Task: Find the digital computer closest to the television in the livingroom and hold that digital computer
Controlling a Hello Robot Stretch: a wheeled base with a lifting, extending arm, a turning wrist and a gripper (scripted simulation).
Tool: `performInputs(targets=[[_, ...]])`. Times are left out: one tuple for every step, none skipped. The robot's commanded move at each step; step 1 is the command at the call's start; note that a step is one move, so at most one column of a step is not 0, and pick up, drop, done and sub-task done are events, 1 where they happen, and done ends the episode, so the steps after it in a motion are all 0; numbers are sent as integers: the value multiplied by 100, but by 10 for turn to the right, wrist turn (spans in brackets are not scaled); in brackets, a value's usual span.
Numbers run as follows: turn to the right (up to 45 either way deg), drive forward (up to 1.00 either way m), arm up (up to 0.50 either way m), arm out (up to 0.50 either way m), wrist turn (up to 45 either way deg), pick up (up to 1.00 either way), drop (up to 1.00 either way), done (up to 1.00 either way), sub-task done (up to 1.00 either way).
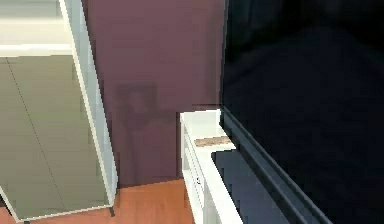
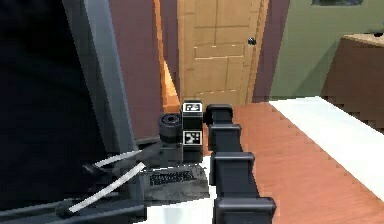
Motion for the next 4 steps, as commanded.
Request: performInputs(targets=[[0,0,0,0,450,0,0,0,0],[0,0,0,0,210,0,0,0,0],[0,0,-30,0,0,0,0,0,0],[0,0,0,0,0,100,0,0,0]])
